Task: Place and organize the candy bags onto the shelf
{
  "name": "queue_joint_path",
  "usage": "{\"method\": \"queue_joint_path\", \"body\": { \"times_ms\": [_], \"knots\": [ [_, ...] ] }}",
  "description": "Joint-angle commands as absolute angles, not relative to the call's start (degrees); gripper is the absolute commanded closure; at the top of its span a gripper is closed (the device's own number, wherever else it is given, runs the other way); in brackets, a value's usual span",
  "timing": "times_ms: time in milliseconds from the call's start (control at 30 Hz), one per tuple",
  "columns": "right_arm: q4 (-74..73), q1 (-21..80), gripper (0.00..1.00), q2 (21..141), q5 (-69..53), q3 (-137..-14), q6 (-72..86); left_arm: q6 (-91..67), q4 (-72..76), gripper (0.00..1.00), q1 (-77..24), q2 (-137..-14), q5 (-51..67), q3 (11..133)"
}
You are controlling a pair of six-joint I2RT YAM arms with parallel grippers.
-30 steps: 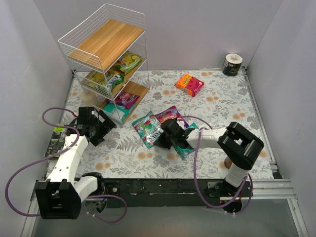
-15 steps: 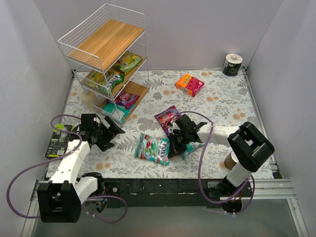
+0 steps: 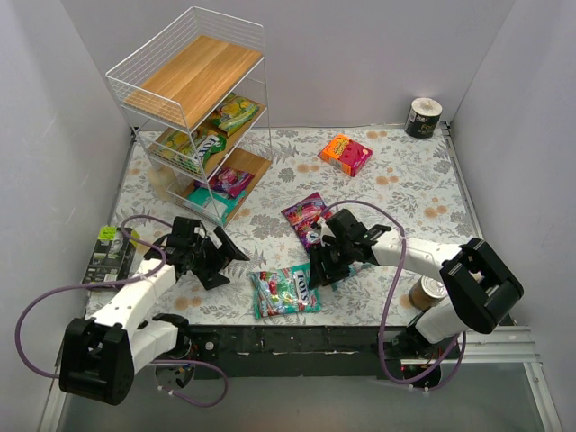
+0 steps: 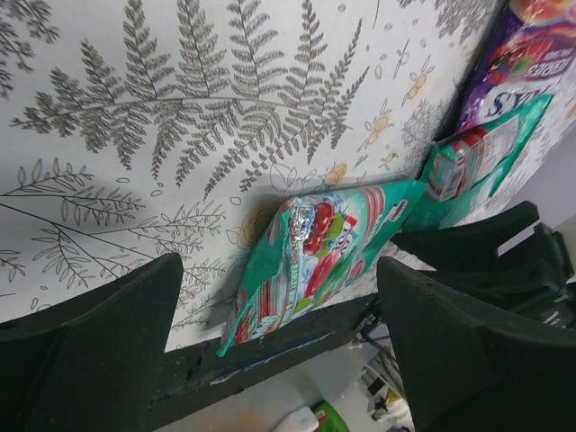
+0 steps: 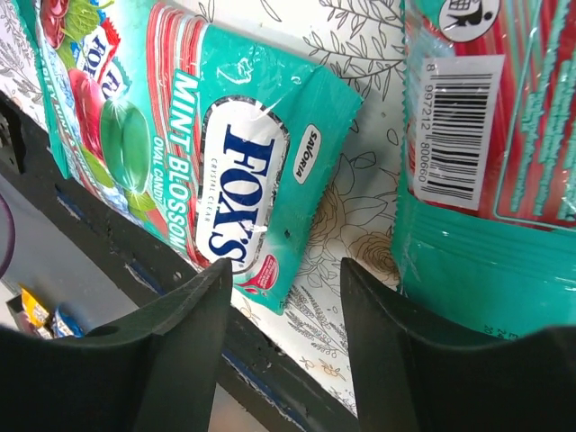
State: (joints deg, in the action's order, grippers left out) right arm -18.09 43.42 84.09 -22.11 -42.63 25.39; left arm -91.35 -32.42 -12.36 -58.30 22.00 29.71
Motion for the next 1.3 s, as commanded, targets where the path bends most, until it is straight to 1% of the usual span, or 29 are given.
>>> {"method": "queue_joint_path", "body": {
  "times_ms": [0,33,100,133,267,433,633,700,800,1000,1067,1167,1200,1233,1267],
  "knots": [
    [-14.60,43.42,0.39,84.90,-23.99,-40.62,24.61,-91.76,-31.55,0.13,-15.98,-61.08,23.29,29.27],
    [-13.81,43.42,0.39,85.16,-24.60,-40.08,24.26,-91.67,-32.16,0.18,-16.52,-61.61,23.29,29.01],
    [-11.08,43.33,0.39,86.22,-26.36,-38.77,23.38,-91.67,-32.43,0.24,-17.57,-63.36,23.64,28.22],
    [-10.12,43.33,0.39,86.39,-26.80,-38.32,23.20,-92.02,-32.43,0.29,-18.01,-64.07,23.64,27.95],
    [-3.44,43.33,0.39,87.18,-29.79,-35.60,24.43,-92.81,-31.20,0.38,-20.82,-65.65,24.43,27.42],
    [8.16,43.42,0.39,88.77,-32.78,-32.09,30.40,-93.25,-29.89,0.41,-23.11,-65.74,25.74,27.07],
    [15.98,43.77,0.41,91.58,-34.45,-30.32,34.27,-94.04,-27.34,0.50,-25.84,-67.32,27.42,26.02],
    [16.87,44.29,0.42,92.81,-35.59,-30.67,34.72,-93.87,-26.81,0.55,-26.63,-68.46,27.60,25.75],
    [17.40,45.00,0.43,94.22,-36.74,-31.81,34.80,-93.52,-25.67,0.59,-27.51,-70.13,28.30,25.58],
    [17.84,46.66,0.45,97.21,-38.67,-35.15,35.86,-93.08,-24.61,0.64,-28.12,-72.07,29.18,26.01],
    [17.40,46.67,0.47,97.38,-38.15,-35.51,36.21,-93.16,-24.87,0.65,-28.12,-71.72,28.74,26.19],
    [16.53,46.67,0.56,96.42,-36.74,-35.33,36.74,-93.25,-26.54,0.65,-28.12,-70.49,26.81,27.16],
    [16.18,46.67,0.65,96.07,-36.48,-35.25,36.83,-93.34,-27.67,0.64,-28.12,-69.62,26.02,27.51],
    [15.74,46.67,0.69,95.28,-35.95,-35.07,36.91,-93.43,-28.38,0.63,-28.12,-69.09,24.36,28.29],
    [15.12,46.67,0.78,94.93,-35.43,-35.16,36.83,-93.86,-29.17,0.59,-28.12,-68.56,23.13,28.74]
  ]
}}
